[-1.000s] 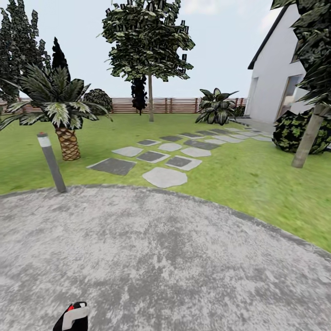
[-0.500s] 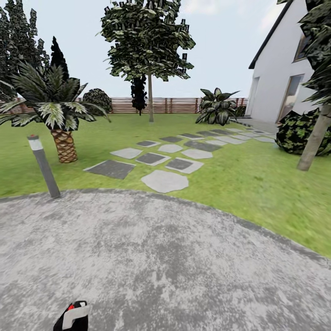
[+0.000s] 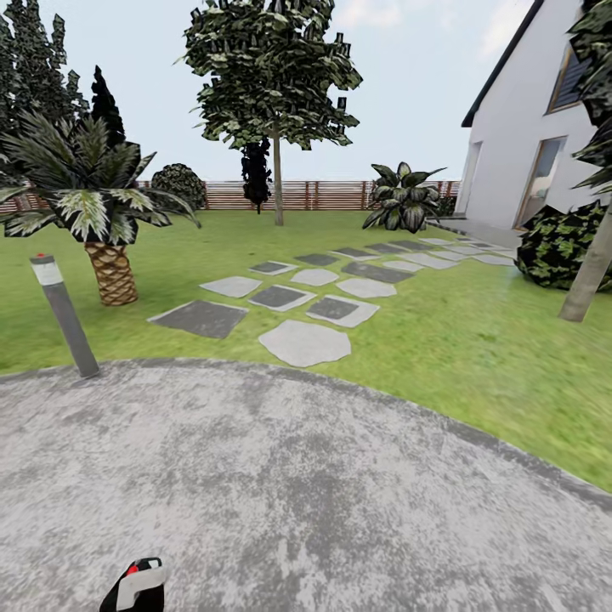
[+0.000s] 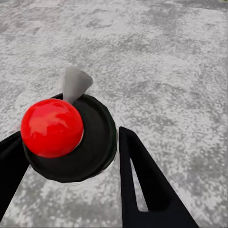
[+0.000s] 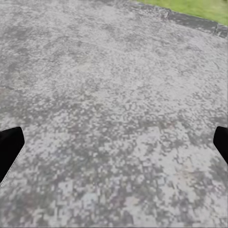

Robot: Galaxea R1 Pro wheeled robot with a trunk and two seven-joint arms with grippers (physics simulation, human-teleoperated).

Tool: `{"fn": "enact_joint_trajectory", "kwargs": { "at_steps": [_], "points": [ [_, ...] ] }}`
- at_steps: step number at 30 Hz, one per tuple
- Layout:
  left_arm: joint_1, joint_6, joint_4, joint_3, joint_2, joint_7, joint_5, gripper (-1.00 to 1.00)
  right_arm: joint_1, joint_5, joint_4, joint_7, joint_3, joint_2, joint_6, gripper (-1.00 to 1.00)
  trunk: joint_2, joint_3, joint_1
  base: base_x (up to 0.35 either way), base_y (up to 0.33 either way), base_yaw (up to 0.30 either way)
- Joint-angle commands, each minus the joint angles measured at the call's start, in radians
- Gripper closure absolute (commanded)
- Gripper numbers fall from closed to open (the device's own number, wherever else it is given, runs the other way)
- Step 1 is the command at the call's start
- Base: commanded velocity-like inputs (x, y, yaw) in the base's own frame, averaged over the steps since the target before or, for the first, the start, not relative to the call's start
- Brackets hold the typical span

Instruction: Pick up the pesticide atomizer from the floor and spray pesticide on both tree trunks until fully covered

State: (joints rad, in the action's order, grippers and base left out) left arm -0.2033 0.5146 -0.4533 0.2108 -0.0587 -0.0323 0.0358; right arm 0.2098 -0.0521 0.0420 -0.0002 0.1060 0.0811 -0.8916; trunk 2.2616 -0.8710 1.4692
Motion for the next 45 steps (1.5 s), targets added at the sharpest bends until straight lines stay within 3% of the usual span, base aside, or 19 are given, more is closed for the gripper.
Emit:
{"fn": "enact_joint_trajectory", "kwargs": {
  "at_steps": [1, 45],
  "points": [
    [-0.001, 0.004, 0.001, 0.001, 0.0, -0.003, 0.004, 1.0, 0.0, -0.003, -0.001, 0.002, 0.001, 0.0, -0.003, -1.0, 0.0, -0.001, 0.0, 0.34, 0.0, 0.0],
    [-0.001, 0.003, 0.001, 0.001, 0.002, -0.002, 0.004, 1.0, 0.001, -0.003, -0.001, 0.002, 0.001, 0.0, -0.003, -1.0, 0.0, -0.001, 0.0, 0.34, 0.0, 0.0]
  ]
}}
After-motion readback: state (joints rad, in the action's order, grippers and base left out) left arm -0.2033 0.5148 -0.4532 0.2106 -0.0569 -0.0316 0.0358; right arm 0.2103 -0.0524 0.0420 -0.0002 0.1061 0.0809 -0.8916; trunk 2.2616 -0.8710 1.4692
